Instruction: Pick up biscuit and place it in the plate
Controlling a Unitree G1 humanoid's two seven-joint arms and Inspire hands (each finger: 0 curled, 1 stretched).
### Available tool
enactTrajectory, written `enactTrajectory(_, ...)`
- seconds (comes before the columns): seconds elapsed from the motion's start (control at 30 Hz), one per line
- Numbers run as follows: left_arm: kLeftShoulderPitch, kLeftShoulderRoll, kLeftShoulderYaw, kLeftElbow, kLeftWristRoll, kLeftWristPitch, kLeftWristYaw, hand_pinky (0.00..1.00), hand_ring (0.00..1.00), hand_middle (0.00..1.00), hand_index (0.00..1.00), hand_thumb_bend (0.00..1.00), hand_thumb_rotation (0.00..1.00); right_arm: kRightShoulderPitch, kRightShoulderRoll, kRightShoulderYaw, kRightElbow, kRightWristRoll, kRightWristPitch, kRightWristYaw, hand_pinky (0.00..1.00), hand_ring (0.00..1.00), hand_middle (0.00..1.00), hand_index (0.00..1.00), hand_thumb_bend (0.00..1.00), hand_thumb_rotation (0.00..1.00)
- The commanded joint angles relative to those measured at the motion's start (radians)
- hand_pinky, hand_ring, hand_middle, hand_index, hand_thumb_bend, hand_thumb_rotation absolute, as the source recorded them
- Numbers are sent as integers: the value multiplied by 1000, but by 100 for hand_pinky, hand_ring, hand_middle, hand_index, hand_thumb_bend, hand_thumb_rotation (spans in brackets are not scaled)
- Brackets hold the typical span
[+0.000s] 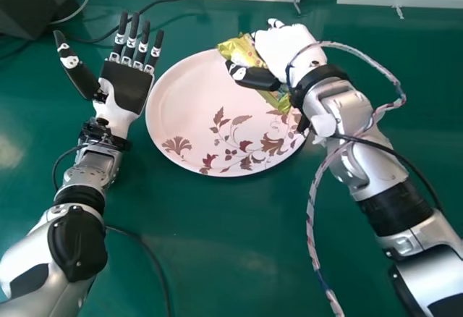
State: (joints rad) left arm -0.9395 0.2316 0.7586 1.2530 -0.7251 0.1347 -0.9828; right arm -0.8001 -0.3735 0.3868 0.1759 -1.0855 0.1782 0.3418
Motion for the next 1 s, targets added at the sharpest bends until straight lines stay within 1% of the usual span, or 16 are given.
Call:
enactTrajectory(0.0,34,-22,-11,22,11,-1,-11,89,79,91,97,96,57,-16,11,10,3,14,3,-9,8,6,14,49,51,4)
enactTrajectory(0.3,34,-26,-11,21,17,-13,-18,90,80,90,96,95,55,-19,18,28,43,30,2,-36,7,4,12,49,51,4)
enactTrajectory(0.43,34,-25,-14,22,21,-16,-23,90,79,90,95,95,54,-25,24,38,75,33,-3,-63,6,2,11,49,51,4)
enactTrajectory(0.7,34,-27,-11,24,19,-8,-34,88,77,89,94,95,51,-25,32,53,134,62,-29,-127,6,2,10,49,51,4)
enactTrajectory(0.83,34,-28,-13,22,22,-12,-16,90,78,89,95,95,51,-25,37,61,150,77,-34,-131,6,2,11,49,51,4)
enactTrajectory(0.97,34,-30,-13,21,25,-21,-11,89,78,90,95,94,52,-33,44,72,179,86,-33,-120,6,2,10,49,51,4)
